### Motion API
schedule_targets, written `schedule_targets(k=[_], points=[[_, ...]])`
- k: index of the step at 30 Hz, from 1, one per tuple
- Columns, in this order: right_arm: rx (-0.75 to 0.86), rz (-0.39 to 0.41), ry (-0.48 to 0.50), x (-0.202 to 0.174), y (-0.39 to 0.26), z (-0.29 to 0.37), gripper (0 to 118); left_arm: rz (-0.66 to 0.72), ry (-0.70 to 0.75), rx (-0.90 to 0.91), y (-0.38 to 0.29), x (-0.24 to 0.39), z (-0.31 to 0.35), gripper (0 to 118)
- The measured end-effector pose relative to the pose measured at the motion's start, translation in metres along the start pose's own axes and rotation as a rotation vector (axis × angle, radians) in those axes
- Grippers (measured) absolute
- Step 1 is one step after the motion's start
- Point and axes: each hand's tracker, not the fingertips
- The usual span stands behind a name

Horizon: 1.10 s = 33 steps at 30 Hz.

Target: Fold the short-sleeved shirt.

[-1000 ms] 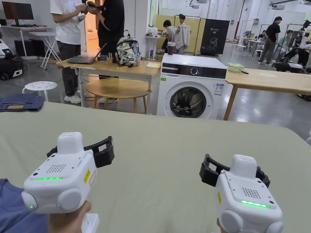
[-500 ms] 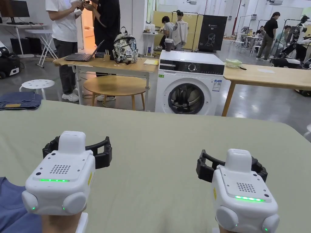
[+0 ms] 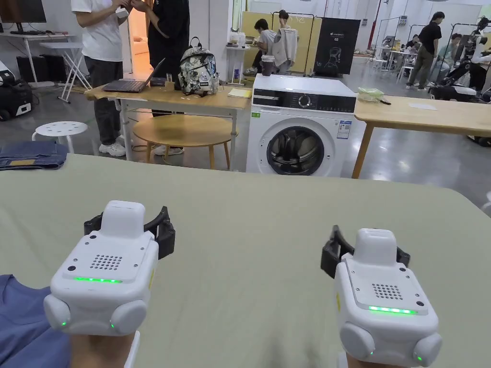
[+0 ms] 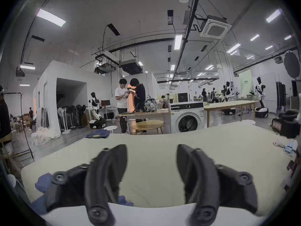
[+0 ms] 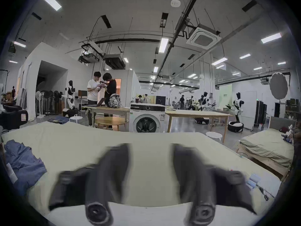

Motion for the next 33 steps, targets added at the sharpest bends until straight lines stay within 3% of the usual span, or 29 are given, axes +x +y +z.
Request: schedule_targets(k=[1, 3, 5, 6, 14, 33], points=[[0.006, 0.005, -0.011, -0.001, 0.001, 0.000, 12, -0.007, 0.001, 0.003, 0.000, 0.001, 0.002, 41], [0.009, -0.008, -0.011, 0.001, 0.003, 0.002, 6, -0.011, -0.021, -0.001, 0.000, 0.001, 0.000, 20], [-0.036, -0.034, 0.011, 0.002, 0.008, 0.002, 0, -0.008, -0.031, 0.001, 0.000, 0.003, 0.001, 11], [-0.044, -0.041, 0.014, 0.003, 0.009, 0.000, 0, -0.009, -0.029, 0.001, 0.000, 0.005, 0.001, 0], [-0.024, -0.049, 0.004, 0.005, 0.009, 0.002, 0, 0.071, -0.036, -0.022, -0.001, 0.000, -0.002, 0], [-0.059, -0.022, 0.019, -0.007, 0.012, -0.004, 0, 0.066, -0.018, -0.153, -0.007, -0.042, -0.004, 0]])
